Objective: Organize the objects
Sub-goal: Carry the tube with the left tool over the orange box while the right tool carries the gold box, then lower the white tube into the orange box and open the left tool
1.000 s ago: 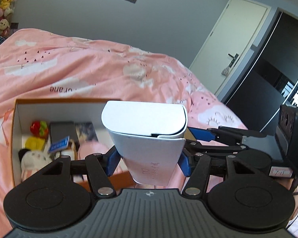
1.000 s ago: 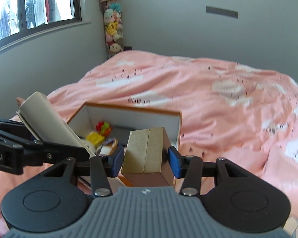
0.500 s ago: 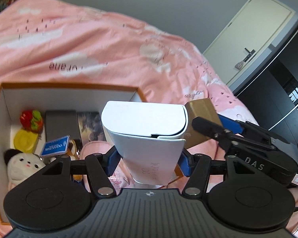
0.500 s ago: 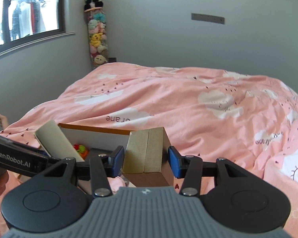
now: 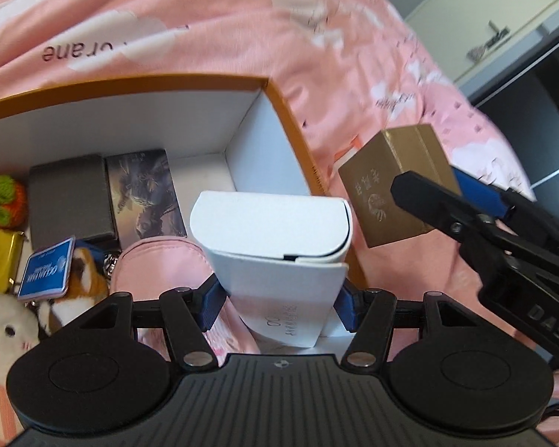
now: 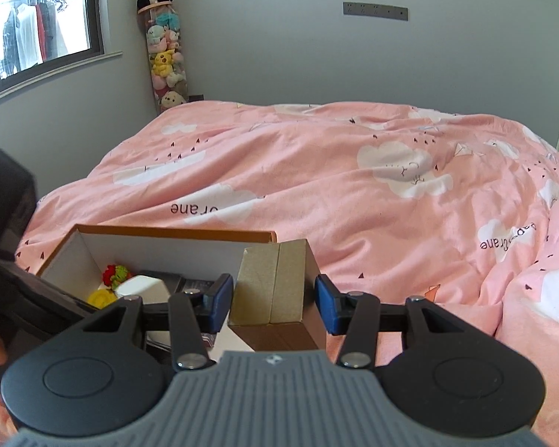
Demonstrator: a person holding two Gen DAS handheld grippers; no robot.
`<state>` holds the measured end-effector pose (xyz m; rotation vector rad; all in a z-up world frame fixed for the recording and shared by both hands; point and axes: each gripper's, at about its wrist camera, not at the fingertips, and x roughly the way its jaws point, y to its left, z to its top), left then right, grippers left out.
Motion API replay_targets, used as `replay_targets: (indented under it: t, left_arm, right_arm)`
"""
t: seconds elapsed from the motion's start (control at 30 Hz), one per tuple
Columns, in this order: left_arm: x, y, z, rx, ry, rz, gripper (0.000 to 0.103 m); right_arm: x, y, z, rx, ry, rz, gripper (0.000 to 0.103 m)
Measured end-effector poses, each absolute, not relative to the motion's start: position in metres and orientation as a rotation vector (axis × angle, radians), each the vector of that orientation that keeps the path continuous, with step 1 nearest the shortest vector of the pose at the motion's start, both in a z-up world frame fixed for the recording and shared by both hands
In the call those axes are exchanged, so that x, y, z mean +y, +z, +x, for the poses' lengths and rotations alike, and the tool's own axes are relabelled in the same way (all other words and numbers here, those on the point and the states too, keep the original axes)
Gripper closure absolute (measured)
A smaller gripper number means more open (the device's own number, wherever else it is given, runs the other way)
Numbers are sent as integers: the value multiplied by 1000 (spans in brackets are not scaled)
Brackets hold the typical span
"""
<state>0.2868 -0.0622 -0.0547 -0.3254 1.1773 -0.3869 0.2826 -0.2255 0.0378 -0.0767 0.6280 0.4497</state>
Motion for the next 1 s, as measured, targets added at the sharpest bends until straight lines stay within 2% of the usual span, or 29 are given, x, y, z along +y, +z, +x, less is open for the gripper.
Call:
replay_targets:
  t: [0.23, 0.77, 0.9, 1.0]
  left_arm:
    - [-75, -63, 308, 1215, -375, -271, 33]
    - [-62, -87, 321, 1251, -392, -354, 31]
    - [-57, -83, 316, 1235, -418, -357, 21]
    - [-51, -79, 313, 1217, -436, -364, 21]
  right_arm:
    - [-231, 22, 302, 663, 443, -51, 53]
    - [-237, 10, 318, 694, 434, -28, 53]
    - [-238, 11, 317, 689, 436, -31, 53]
    - [-239, 13, 318, 692, 440, -35, 53]
